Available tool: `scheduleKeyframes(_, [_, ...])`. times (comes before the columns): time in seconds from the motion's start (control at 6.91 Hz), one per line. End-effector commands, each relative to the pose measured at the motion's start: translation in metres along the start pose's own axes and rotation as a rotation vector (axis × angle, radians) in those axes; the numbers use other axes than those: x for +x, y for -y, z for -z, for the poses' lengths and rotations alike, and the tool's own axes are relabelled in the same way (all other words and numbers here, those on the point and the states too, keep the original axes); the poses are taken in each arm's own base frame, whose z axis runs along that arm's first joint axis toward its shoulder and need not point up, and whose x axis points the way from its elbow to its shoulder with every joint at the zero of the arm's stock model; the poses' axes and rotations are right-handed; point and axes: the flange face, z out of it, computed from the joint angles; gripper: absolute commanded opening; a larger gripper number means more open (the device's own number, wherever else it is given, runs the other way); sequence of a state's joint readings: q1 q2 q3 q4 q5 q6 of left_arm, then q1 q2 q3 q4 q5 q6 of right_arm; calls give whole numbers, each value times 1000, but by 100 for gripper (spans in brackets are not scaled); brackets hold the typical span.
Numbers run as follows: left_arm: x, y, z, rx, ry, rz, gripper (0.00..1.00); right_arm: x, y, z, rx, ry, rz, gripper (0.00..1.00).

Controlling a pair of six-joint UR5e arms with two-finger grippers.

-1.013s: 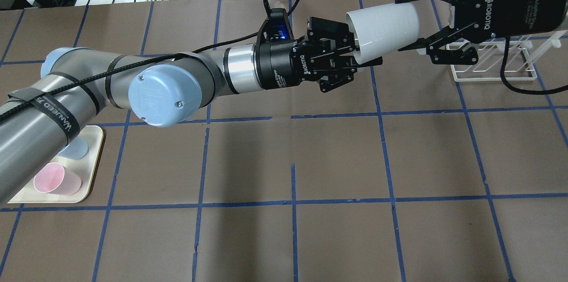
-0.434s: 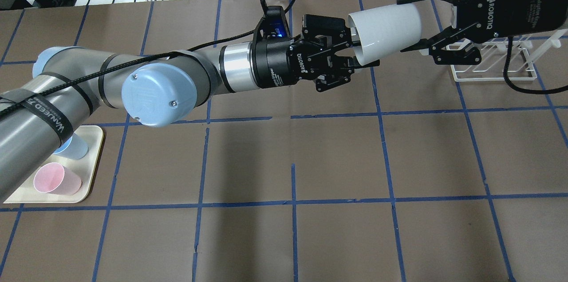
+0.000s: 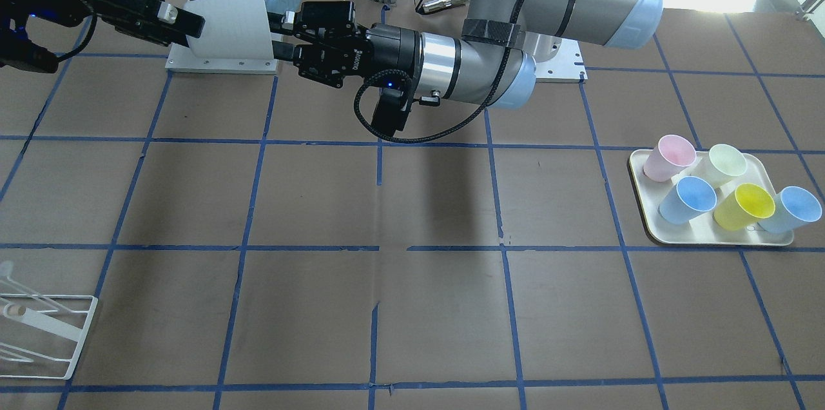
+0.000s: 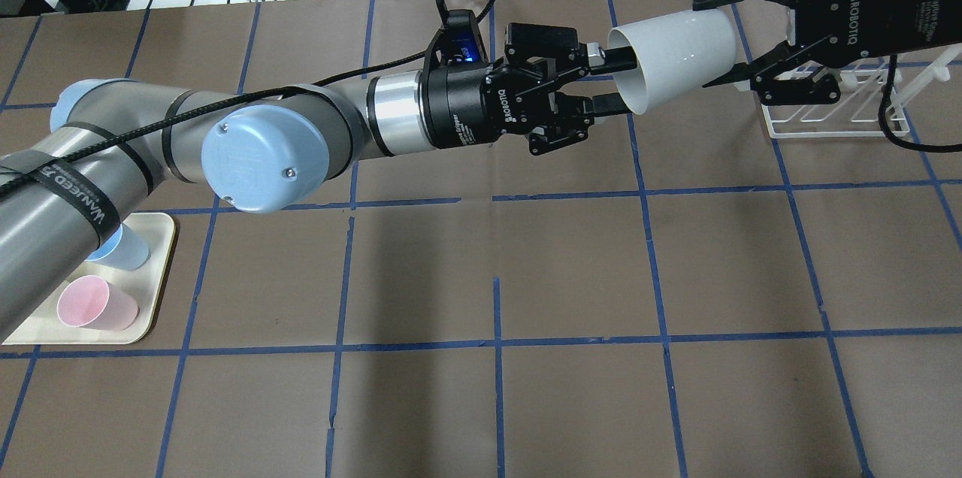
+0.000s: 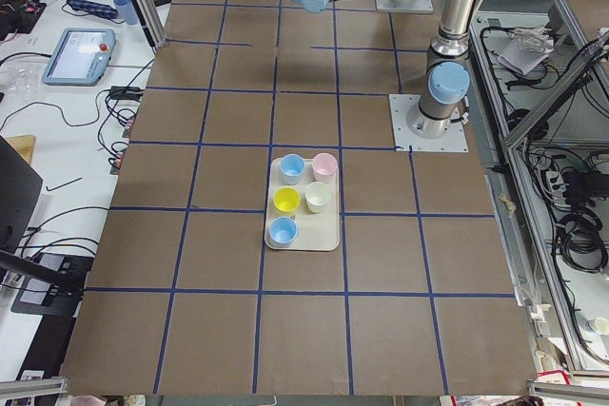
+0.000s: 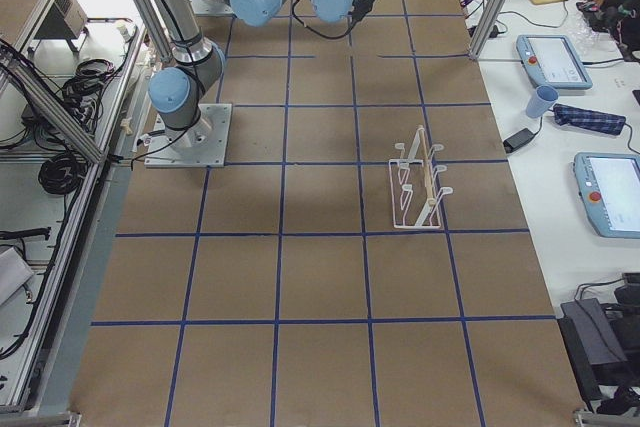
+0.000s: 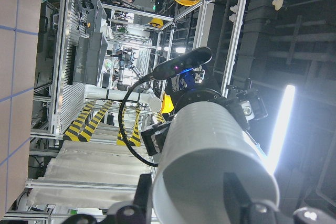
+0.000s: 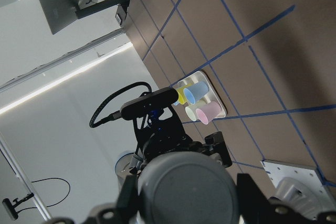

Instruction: Transfer IKEA cup to right arm and place on rack

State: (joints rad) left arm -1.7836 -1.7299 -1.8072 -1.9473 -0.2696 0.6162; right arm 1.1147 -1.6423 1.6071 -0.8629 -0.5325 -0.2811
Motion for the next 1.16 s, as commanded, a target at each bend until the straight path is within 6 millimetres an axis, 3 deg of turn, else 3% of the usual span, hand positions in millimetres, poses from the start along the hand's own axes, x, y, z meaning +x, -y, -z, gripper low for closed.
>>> scheduleKeyframes(0.0, [1,0,0,1,-1,2,55,9,12,29,76,-101,52,17])
scheduleKeyframes(0.29, [1,-1,0,0,0,4,55,13,22,35,94,-144,65,15])
scheduleKeyframes(0.43, [3,-1,1,1,0,0,55,17,38,43,127,-228,111,10])
scheduleKeyframes(0.58, [11,1,12,14,9,31,59,16,45,52,174,-330,172,5])
scheduleKeyframes(0.72, [20,3,36,3,89,26,59,18,53,66,250,-496,258,0])
scheduleKeyframes(1.01, [36,13,99,-9,301,-7,62,21,57,83,302,-741,357,0])
